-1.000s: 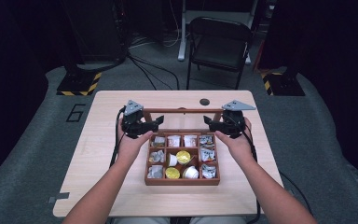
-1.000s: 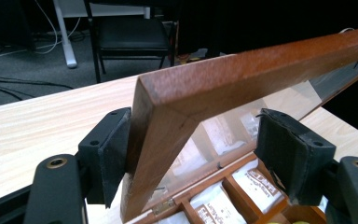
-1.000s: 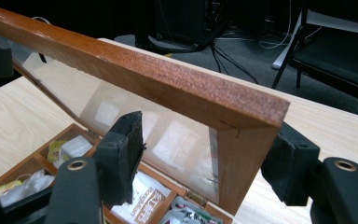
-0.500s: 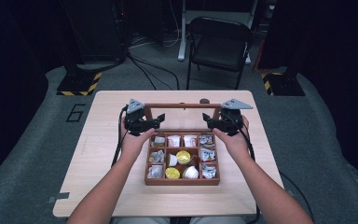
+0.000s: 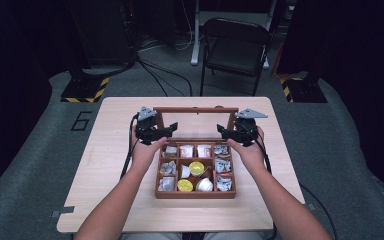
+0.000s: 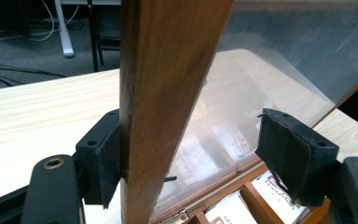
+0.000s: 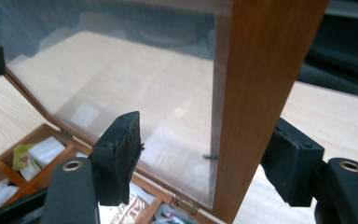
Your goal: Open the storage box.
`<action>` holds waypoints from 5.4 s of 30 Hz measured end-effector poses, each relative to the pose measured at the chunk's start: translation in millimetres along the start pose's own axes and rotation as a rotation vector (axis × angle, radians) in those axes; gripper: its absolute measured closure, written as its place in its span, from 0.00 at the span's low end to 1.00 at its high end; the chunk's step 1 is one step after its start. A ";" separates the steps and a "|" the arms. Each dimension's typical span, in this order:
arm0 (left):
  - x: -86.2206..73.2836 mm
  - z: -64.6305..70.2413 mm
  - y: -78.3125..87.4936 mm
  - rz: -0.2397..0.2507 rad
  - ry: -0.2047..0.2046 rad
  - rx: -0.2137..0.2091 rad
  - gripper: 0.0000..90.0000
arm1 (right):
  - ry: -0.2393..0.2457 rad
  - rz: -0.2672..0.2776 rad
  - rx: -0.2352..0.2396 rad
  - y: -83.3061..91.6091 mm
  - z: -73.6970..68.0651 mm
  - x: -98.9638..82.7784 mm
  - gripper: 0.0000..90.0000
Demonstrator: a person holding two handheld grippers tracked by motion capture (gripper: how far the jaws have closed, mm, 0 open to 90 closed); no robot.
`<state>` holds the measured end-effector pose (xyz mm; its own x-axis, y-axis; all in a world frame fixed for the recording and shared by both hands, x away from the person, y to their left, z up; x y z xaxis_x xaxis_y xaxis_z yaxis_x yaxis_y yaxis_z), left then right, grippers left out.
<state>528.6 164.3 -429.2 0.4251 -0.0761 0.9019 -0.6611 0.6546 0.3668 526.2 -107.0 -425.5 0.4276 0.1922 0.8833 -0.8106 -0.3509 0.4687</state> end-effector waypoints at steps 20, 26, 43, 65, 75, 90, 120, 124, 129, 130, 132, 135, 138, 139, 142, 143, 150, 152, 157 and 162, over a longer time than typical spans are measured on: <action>-22.0 -9.1 -12.4 -0.040 0.015 -0.004 0.31 | -0.028 -0.039 0.014 -18.9 5.6 -25.9 0.38; -25.5 -9.7 -15.2 -0.050 0.006 0.003 0.31 | -0.041 -0.068 0.020 -24.2 7.5 -34.8 0.39; -41.3 -20.5 -22.4 -0.063 0.057 -0.024 0.32 | -0.040 -0.054 0.013 -28.3 8.4 -34.5 0.41; -51.8 -26.4 -28.6 -0.073 0.091 -0.015 0.35 | -0.069 -0.082 0.005 -36.9 10.2 -41.3 0.42; -52.0 -28.0 -31.4 -0.088 0.099 0.002 0.37 | -0.065 -0.081 -0.019 -40.6 10.3 -41.6 0.44; -50.9 -32.7 -36.8 -0.111 0.107 0.031 0.41 | -0.062 -0.087 -0.039 -47.9 13.0 -41.3 0.49; -54.7 -44.4 -42.4 -0.127 0.199 0.028 0.43 | -0.124 -0.164 -0.020 -63.5 14.6 -40.1 0.48; -55.0 -45.2 -43.1 -0.127 0.207 0.023 0.43 | -0.136 -0.169 -0.021 -64.7 15.0 -40.3 0.48; -55.9 -46.8 -44.3 -0.122 0.222 0.020 0.43 | -0.149 -0.172 -0.025 -66.2 15.2 -41.1 0.48; -56.6 -47.3 -44.7 -0.123 0.234 0.016 0.43 | -0.149 -0.173 -0.029 -66.6 15.7 -41.4 0.48; -56.9 -47.5 -45.1 -0.122 0.241 0.016 0.43 | -0.161 -0.177 -0.025 -67.4 15.6 -42.0 0.48; -57.8 -48.6 -46.0 -0.123 0.256 0.013 0.43 | -0.174 -0.179 -0.025 -68.9 16.5 -42.9 0.47; -58.7 -50.3 -47.1 -0.123 0.265 0.009 0.43 | -0.181 -0.181 -0.023 -70.4 17.4 -43.4 0.47; -59.1 -50.5 -47.3 -0.123 0.274 0.008 0.43 | -0.189 -0.182 -0.020 -70.7 17.2 -43.6 0.47; -60.1 -51.5 -48.2 -0.128 0.287 0.007 0.43 | -0.201 -0.186 -0.016 -72.8 18.6 -44.9 0.47; -60.5 -51.9 -48.6 -0.129 0.290 0.009 0.43 | -0.201 -0.186 -0.016 -72.8 18.6 -44.9 0.47; -62.3 -53.2 -50.5 -0.128 0.316 0.012 0.42 | -0.229 -0.202 -0.012 -75.5 19.5 -47.1 0.47; -62.3 -53.3 -50.7 -0.130 0.314 0.014 0.42 | -0.232 -0.203 -0.013 -75.7 19.8 -47.3 0.47; -61.0 -53.0 -50.1 -0.139 0.304 0.012 0.42 | -0.233 -0.200 -0.017 -75.5 19.8 -46.6 0.47; -62.2 -51.6 -52.4 -0.146 0.291 0.015 0.37 | -0.244 -0.204 -0.014 -76.4 19.5 -46.7 0.46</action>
<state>568.7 173.5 -516.2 0.6736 0.0509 0.7373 -0.5882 0.6410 0.4931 576.0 -107.0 -502.4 0.6641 0.0309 0.7470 -0.7029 -0.3147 0.6379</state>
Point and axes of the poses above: each handheld gripper's, and its own axes: y roughly backward along the jaws, x roughly out of its top, z roughly to its right, the point moved 5 cm from there along -y, roughly forward along the jaws, and after that the axes turned 8 degrees about -x, right-handed, at the moved point
